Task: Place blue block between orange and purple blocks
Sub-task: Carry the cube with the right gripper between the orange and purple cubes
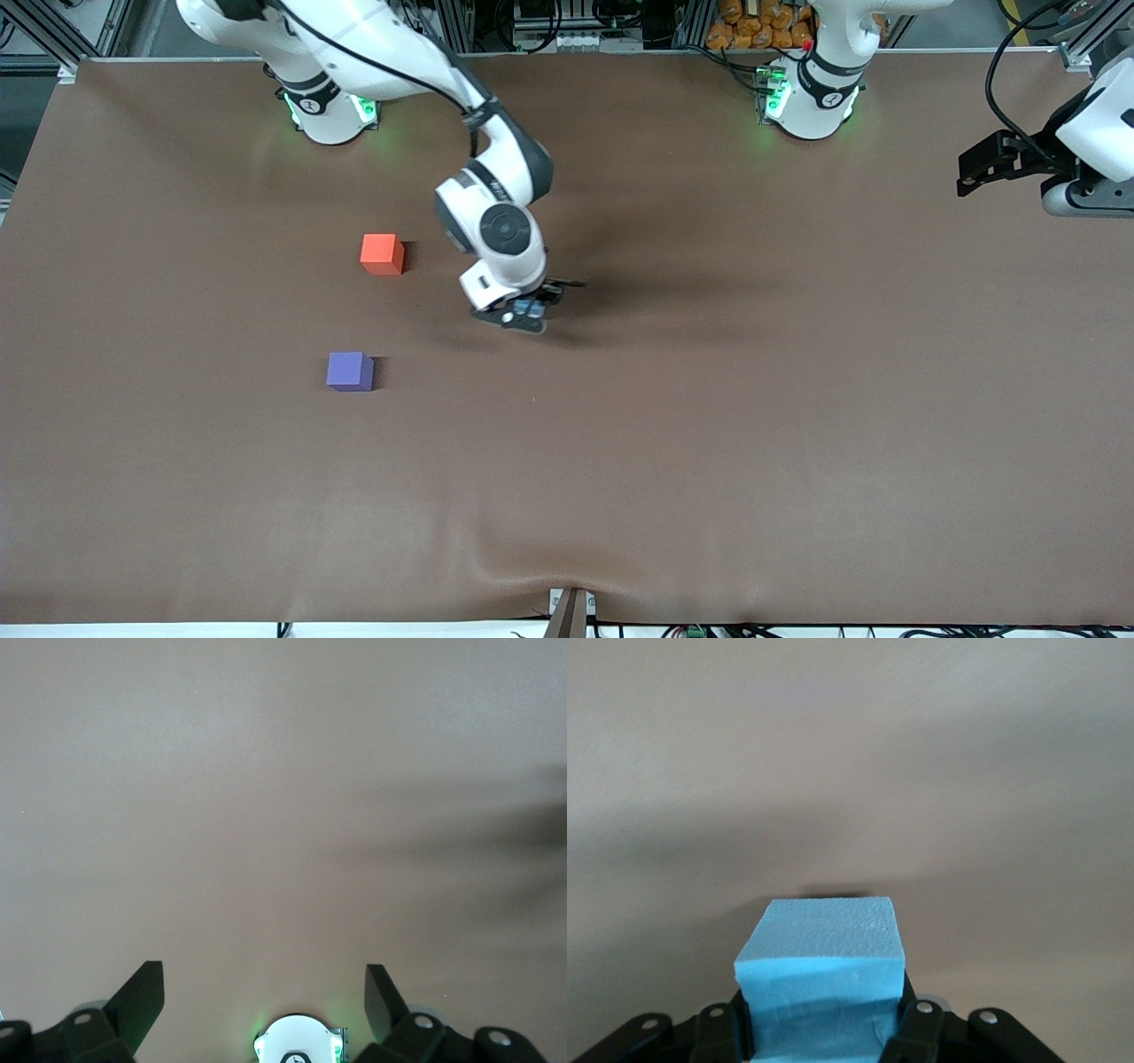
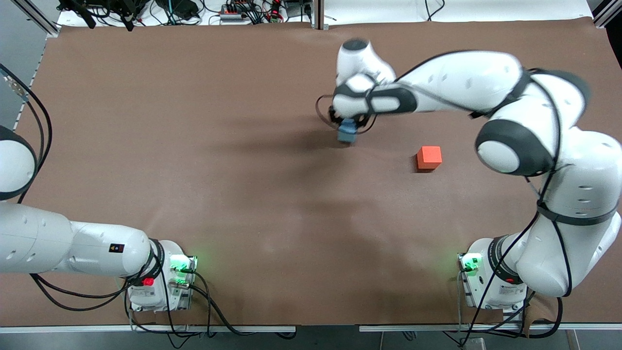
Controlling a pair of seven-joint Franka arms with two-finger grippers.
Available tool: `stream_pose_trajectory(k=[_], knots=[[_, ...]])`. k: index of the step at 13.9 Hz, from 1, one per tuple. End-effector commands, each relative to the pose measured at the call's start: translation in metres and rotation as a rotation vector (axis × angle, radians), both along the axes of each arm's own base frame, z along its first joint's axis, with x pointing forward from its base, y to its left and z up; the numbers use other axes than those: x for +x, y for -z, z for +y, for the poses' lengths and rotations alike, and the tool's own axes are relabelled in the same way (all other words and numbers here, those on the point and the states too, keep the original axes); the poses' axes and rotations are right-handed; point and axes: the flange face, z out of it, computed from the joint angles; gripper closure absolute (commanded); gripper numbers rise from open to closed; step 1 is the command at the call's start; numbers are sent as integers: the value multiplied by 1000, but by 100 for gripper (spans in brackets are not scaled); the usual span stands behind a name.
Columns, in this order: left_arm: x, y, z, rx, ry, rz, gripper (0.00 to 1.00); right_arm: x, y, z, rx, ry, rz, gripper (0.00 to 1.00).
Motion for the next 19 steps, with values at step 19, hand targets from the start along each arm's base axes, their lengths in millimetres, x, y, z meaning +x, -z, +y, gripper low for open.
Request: stream_pose_trajectory(k=[19], knots=[[-1, -6, 11, -16, -4, 8, 0, -7, 27, -297, 140, -157, -37, 100]])
